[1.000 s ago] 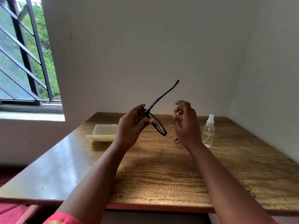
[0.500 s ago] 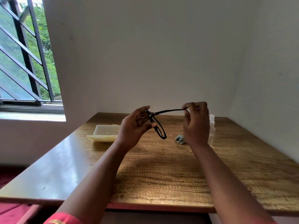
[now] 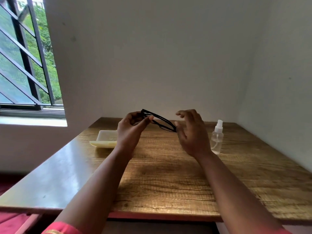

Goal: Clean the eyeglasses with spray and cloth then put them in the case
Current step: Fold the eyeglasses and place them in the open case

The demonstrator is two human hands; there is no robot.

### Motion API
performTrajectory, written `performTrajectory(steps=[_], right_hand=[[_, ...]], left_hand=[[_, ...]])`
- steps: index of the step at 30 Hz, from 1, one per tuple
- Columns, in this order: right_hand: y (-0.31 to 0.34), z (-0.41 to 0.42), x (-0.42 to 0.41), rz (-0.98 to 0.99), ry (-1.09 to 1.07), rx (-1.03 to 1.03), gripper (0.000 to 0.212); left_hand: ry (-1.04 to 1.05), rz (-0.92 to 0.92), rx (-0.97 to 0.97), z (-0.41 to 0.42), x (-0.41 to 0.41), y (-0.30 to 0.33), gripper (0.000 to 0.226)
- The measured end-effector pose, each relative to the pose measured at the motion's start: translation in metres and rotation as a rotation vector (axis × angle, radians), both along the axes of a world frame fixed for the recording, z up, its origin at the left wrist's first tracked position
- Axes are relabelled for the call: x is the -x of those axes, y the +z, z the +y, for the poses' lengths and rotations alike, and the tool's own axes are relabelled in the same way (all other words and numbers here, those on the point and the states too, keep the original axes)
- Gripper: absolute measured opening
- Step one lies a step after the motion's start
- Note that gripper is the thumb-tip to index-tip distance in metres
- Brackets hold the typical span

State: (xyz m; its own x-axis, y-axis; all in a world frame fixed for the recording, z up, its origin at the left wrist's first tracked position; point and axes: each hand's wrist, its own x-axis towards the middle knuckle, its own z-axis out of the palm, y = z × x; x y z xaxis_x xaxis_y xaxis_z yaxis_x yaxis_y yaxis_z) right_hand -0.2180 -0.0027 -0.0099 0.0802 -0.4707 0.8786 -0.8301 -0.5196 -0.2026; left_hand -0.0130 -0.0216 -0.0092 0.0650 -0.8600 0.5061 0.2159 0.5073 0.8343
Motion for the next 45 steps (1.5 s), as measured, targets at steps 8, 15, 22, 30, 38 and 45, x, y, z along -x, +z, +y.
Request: performTrajectory(steps=[8,15,22,30,38,45], right_hand=[[-0.002,0.003,-0.016,0.464,-0.221,0.202,0.07],[-0.004,0.0,-0.016,0.505,-0.313,0.271,0.043],[-0.004,0.0,-0.008,0.293,-0.232,0.096,0.046],[-0.008,-0.01,0.019,0.008,-0.061,-0.147,0.05],[-0.01,-0.01,0.016,0.032,-0.023,-0.207,0.052],[-0.01,-0.008,0.014,0.031,-0.007,-0.239,0.051]], left_hand=[[0.029,0.06,-0.126,0.001,0.002,0.0,0.051],[-0.014,0.066,-0.232,0.011,0.005,0.006,0.046],[0.047,0.02,-0.211,0.011,0.003,0.009,0.036],[0.979,-0.758,-0.077,-0.009,-0.032,0.008,0.026],[0.939,-1.072,-0.577,-0.019,-0.066,0.0,0.037],[0.886,-0.965,-0.661,-0.015,-0.067,0.004,0.033]])
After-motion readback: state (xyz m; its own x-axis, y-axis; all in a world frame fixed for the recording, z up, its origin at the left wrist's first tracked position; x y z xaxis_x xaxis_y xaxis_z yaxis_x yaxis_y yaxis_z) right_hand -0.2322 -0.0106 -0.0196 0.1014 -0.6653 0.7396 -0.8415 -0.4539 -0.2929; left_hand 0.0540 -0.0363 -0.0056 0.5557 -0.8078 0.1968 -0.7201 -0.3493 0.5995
